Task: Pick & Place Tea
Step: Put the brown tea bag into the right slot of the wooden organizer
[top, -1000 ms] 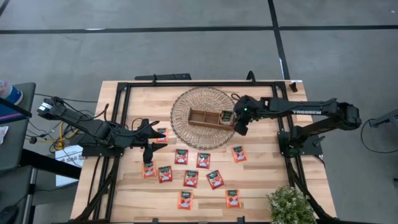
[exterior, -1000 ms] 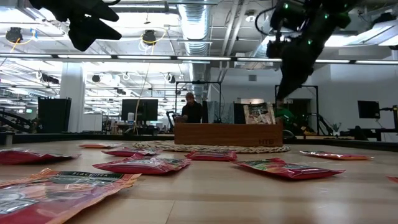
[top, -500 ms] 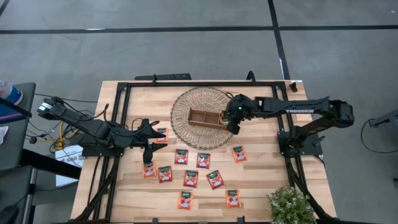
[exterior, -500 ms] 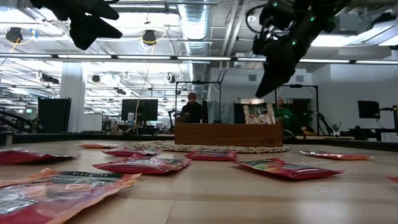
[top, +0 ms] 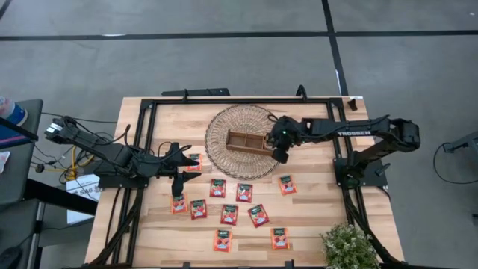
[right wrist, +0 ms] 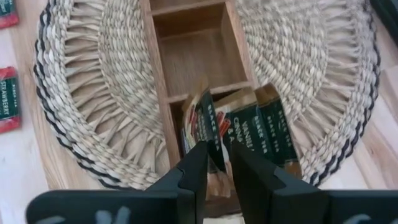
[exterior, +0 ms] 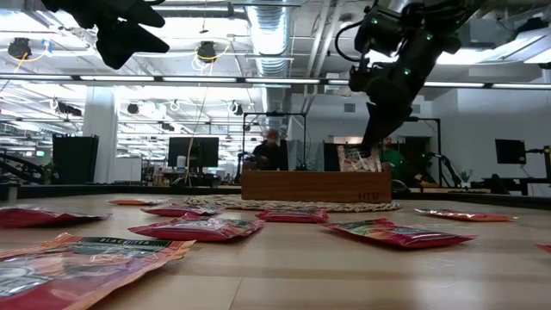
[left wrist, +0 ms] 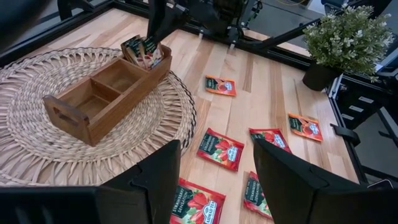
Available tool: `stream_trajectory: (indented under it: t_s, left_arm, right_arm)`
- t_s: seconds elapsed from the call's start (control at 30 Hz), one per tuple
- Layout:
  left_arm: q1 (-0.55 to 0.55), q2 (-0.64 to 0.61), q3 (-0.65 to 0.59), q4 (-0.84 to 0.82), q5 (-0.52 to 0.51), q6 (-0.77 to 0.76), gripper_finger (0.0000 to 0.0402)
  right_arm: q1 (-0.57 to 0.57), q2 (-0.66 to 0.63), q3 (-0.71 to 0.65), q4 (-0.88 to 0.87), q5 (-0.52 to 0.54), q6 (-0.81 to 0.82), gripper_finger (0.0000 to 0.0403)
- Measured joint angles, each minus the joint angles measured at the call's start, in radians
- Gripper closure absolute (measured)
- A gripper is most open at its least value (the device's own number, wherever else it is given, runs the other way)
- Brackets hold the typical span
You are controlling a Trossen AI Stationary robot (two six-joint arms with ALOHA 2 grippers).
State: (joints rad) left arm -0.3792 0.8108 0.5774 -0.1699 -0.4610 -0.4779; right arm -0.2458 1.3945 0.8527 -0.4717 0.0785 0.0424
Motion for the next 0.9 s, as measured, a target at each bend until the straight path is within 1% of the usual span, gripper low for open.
stream_trajectory:
  t_s: [0.23,0.47,0.6,0.9]
  left_arm:
    - [0.0,0.0,0.0,0.0,0.0,0.0,0.0205]
    - [0.0,0.0,0.0,0.0,0.0,-0.002,0.0205]
    - [0.0,0.0,0.0,0.0,0.0,-0.002,0.0205]
    - [0.0,0.0,0.0,0.0,-0.001,-0.005,0.0205]
  right_arm:
    - [0.003,-0.001,-0.006,0.022,0.0,0.009,0.0347]
    - [0.003,-0.002,-0.006,0.002,0.0,0.002,0.0398]
    - [0.003,-0.002,-0.006,0.001,0.003,0.002,0.0394]
    - [0.003,-0.002,-0.006,-0.005,0.004,0.002,0.0402]
